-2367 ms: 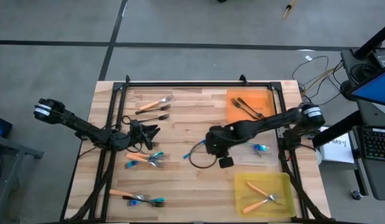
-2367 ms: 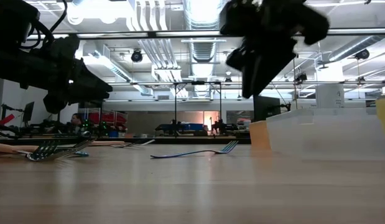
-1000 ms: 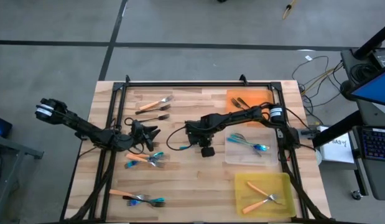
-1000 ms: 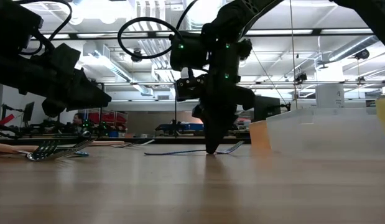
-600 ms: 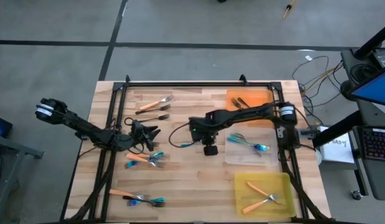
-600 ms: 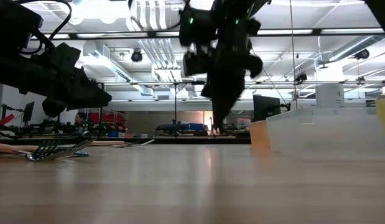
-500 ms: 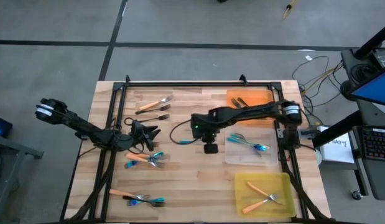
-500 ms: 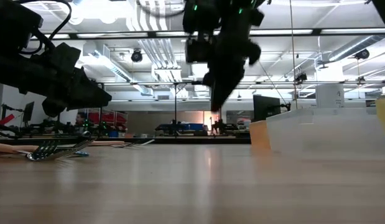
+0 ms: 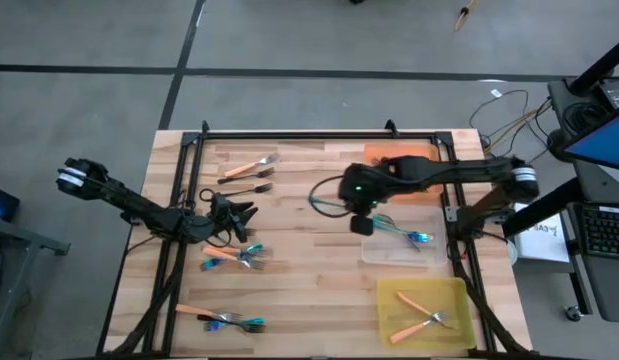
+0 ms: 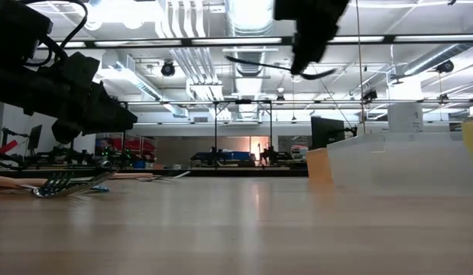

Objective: Sort silverware by color (type)
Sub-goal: Put the blue fork into the transparent bin, then put the orange fork into the yellow bin

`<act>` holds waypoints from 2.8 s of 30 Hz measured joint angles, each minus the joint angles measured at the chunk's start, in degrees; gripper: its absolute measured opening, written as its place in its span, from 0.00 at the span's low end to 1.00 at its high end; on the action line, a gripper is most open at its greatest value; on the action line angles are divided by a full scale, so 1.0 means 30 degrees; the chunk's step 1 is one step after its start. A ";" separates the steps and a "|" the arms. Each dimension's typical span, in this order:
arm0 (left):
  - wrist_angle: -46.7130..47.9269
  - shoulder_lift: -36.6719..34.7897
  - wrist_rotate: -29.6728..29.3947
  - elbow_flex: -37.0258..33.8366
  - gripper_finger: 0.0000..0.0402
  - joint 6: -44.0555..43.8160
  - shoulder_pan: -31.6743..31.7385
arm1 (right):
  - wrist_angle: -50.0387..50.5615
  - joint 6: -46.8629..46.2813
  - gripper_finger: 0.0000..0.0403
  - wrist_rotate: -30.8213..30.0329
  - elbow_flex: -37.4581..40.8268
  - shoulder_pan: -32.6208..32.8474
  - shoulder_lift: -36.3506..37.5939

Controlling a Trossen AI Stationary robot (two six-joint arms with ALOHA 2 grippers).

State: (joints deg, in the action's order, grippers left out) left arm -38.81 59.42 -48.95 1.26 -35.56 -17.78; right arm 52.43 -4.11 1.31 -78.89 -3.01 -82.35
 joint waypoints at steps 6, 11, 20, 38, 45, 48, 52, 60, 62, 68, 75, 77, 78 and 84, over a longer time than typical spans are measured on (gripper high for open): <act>-0.0145 -0.0009 -0.0029 0.0000 0.26 0.0069 0.0000 | 0.0638 -0.2461 0.02 0.0059 0.3050 0.0297 0.3262; -0.0547 -0.0012 -0.0076 0.0000 0.26 0.0120 0.0000 | 0.1031 -0.4861 0.02 0.0056 0.5540 0.0920 0.5596; -0.0882 -0.0016 -0.0080 0.0000 0.26 0.0115 0.0015 | 0.1049 -0.8322 0.02 0.0061 0.9906 0.2379 0.8345; -0.0928 -0.0016 -0.1086 0.0000 0.26 0.0119 0.0007 | 0.1012 -1.0844 0.07 0.0068 1.2604 0.2710 0.7725; -0.0955 -0.0016 -0.1062 0.0000 0.26 0.0119 -0.0007 | 0.1006 -1.0832 0.17 0.0512 1.2235 0.2710 0.7519; -0.1602 -0.0016 -0.1035 0.0000 0.26 0.0115 -0.0007 | 0.1062 -1.0830 0.21 0.0542 1.1838 0.2710 0.7540; -0.3116 -0.0016 -0.1012 0.0000 0.26 0.0741 -0.0007 | 0.1012 -1.0791 0.25 0.0534 1.1165 0.2710 0.7548; -0.3299 0.0050 -0.0281 0.1766 0.26 0.3463 0.0295 | 0.0673 -1.0090 0.26 -0.1352 1.0179 0.2654 0.7548; -0.0881 0.0064 0.0671 0.3197 0.26 0.3897 0.0693 | 0.0609 -0.9676 0.25 -0.1870 1.0022 0.2652 0.7548; 1.3806 0.0256 0.1051 0.9459 0.26 0.2535 0.2651 | 0.0271 -0.9615 0.24 -0.2467 0.9724 0.2623 0.7548; 2.4248 0.1206 0.1213 1.3857 0.26 0.2103 0.6064 | -0.0314 -0.9616 0.23 -0.3250 0.9814 0.2623 0.7548; 2.4633 0.1414 0.2850 1.4089 0.26 0.3415 0.7484 | -0.0447 -0.9601 0.23 -0.3678 0.9814 0.2623 0.7480; 2.4638 0.1516 0.3953 1.4090 0.26 0.4015 0.8322 | -0.0480 -0.9559 0.23 -0.3855 0.9814 0.2616 0.7459; 2.4206 0.2888 0.9599 1.3959 0.26 0.7046 1.3753 | -0.0664 -0.9402 0.26 -0.3975 0.9828 0.2616 0.7395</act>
State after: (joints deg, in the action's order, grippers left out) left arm 33.81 68.09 -20.15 43.13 -14.42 23.48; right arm 50.43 -32.32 -10.61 -49.41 4.84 -60.16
